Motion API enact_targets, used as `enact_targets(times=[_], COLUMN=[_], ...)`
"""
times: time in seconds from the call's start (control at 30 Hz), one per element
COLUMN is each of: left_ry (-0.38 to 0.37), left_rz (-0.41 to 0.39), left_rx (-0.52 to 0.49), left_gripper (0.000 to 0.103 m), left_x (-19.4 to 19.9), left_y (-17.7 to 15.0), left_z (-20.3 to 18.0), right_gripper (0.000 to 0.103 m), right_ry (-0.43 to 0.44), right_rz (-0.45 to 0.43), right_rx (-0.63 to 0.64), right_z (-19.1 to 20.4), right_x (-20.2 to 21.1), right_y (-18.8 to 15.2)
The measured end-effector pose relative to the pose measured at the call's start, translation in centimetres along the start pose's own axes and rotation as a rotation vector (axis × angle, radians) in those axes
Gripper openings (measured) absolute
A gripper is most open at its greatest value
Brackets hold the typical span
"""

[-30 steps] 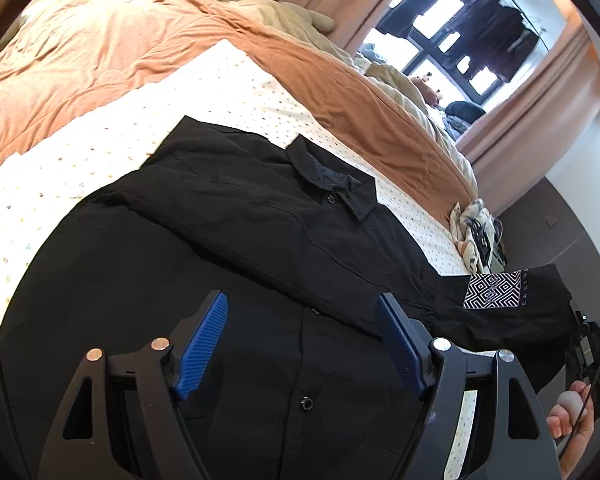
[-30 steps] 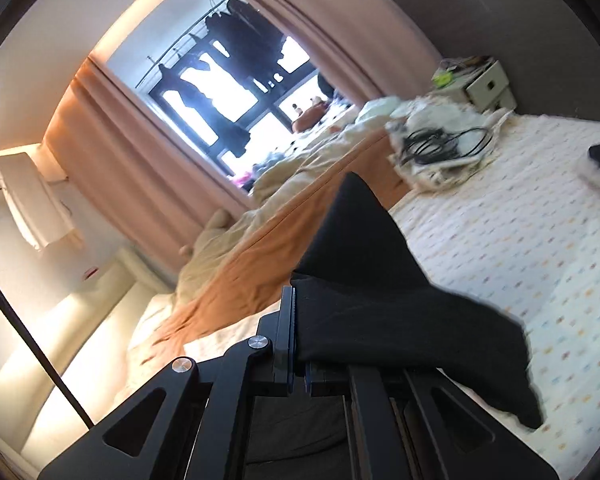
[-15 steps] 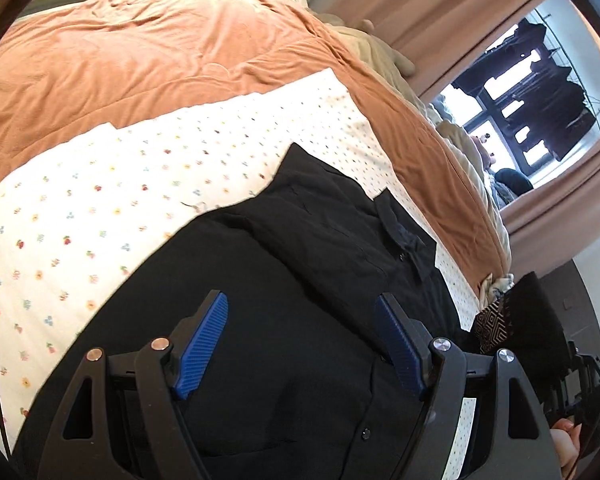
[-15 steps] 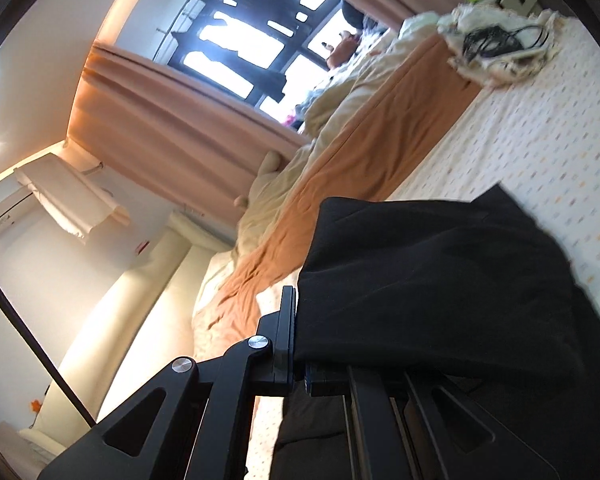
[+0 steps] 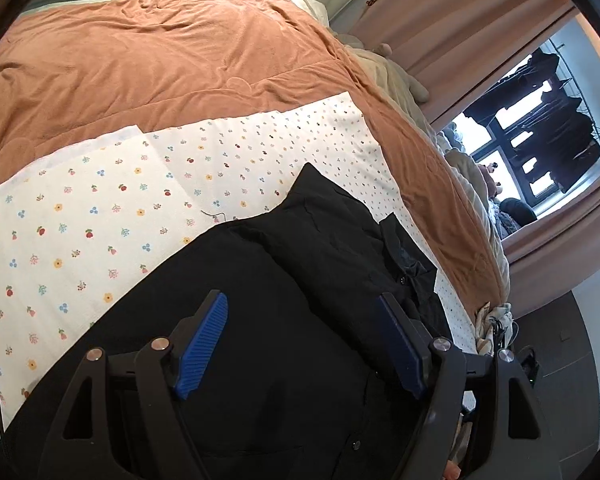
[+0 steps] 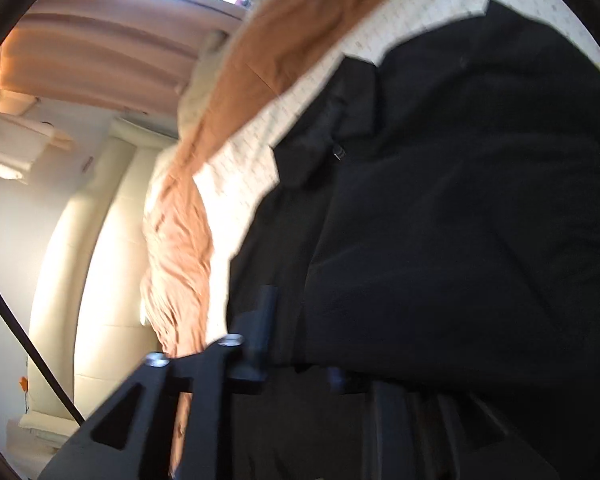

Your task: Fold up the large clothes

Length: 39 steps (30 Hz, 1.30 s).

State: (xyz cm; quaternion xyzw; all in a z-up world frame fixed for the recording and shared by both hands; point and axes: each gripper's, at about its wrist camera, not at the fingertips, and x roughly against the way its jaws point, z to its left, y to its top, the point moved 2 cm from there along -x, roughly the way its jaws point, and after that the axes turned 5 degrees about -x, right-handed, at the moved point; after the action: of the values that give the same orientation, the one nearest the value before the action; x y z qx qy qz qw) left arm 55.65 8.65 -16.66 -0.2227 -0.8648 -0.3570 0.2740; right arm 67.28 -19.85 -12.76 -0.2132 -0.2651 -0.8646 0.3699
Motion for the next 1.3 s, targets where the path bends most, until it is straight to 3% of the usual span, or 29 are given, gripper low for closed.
enact_targets(times=[0.03,0.07,0.4,0.5,0.83,0.9,0.97,1.1,1.27,1.3], left_ry=[-0.001,-0.002,-0.016,-0.026,-0.070,-0.084,-0.091,-0.116,-0.132,-0.132], left_rz=[-0.002,-0.003,-0.015,0.025,0.156,0.186,0.209,0.277,0.360,0.375], left_rx=[-0.013,-0.024,-0.139,-0.210,-0.527,-0.579,-0.618,-0.676,-0.734,-0.747], left_gripper=[0.077,0.077,0.077,0.077,0.077,0.077,0.077,0.077,0.077,0.077], left_x=[0.1,0.2,1.1,0.2,-2.7,-3.5,-4.5,-7.0,-10.2,-10.8], left_y=[-0.2,-0.3,-2.3,-3.8,-11.3,-13.1,-14.3,-16.6,-19.2,-19.8], left_z=[-0.6,-1.1,-5.7,-8.2,-17.3,-18.7,-19.8,-21.7,-23.7,-24.1], right_gripper=[0.081,0.100,0.100,0.100,0.100,0.092,0.075,0.072,0.070,0.070], right_ry=[-0.003,-0.006,-0.024,-0.061,-0.041,-0.058,-0.058,-0.063,-0.055,-0.047], right_rz=[0.003,-0.003,-0.015,-0.054,-0.203,-0.230,-0.244,-0.273,-0.291,-0.293], right_rx=[-0.002,-0.001,-0.009,0.001,-0.089,-0.113,-0.136,-0.135,-0.163,-0.166], right_z=[-0.3,-0.5,-4.7,-5.9,-12.2,-13.6,-14.7,-16.5,-18.1,-18.2], right_x=[0.4,0.9,10.9,14.0,23.1,24.3,25.0,25.7,24.9,25.1], right_y=[0.6,1.1,2.9,4.1,7.4,8.0,8.4,10.7,11.3,9.8])
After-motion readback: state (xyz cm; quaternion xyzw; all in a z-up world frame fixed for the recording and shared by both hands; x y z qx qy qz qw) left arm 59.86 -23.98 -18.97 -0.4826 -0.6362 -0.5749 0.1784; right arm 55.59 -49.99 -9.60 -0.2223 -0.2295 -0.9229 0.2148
